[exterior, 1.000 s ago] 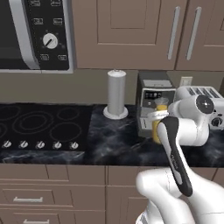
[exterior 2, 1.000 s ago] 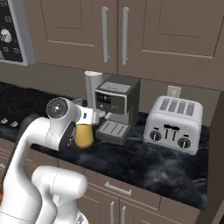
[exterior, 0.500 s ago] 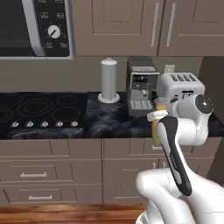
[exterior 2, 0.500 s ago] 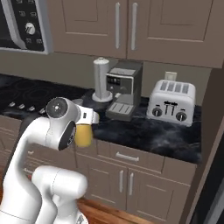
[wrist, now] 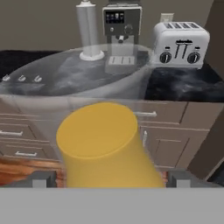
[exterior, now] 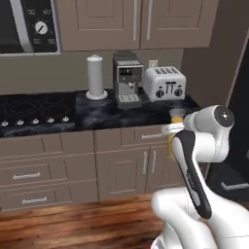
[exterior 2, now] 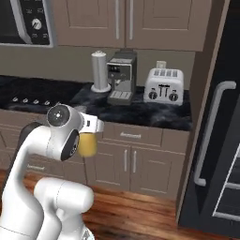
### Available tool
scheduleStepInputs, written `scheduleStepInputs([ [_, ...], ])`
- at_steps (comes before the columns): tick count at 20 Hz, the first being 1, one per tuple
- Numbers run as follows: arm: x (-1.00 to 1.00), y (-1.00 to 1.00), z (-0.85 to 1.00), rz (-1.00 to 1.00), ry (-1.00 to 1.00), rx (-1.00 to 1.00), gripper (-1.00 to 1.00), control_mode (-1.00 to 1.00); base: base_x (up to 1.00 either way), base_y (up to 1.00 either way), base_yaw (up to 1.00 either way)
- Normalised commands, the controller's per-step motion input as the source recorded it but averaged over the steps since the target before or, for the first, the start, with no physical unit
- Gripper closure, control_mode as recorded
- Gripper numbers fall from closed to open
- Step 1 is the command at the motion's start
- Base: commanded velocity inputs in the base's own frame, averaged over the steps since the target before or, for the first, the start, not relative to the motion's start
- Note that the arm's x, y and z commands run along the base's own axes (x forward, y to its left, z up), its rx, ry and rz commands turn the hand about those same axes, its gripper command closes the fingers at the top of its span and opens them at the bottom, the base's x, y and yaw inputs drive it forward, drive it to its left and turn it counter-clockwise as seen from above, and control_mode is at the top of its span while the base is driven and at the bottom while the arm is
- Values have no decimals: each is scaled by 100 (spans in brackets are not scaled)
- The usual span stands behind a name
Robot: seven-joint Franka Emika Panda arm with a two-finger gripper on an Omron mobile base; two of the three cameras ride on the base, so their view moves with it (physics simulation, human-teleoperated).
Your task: Move the egg and carrot from the top shelf to the second highest shelf to make space. Then, place the pitcher from the counter on the cleared top shelf.
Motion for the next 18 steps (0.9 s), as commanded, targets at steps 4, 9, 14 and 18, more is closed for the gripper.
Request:
scheduleStepInputs([
  [4, 0, 0, 0, 0, 0, 0, 100, 100, -70, -18, -49],
  [9, 0, 0, 0, 0, 0, 0, 100, 100, -57, -21, -54],
  [14, 0, 0, 0, 0, 0, 0, 100, 100, -22, -45, -51],
  [18, 0, 0, 0, 0, 0, 0, 100, 100, 1, -66, -31],
])
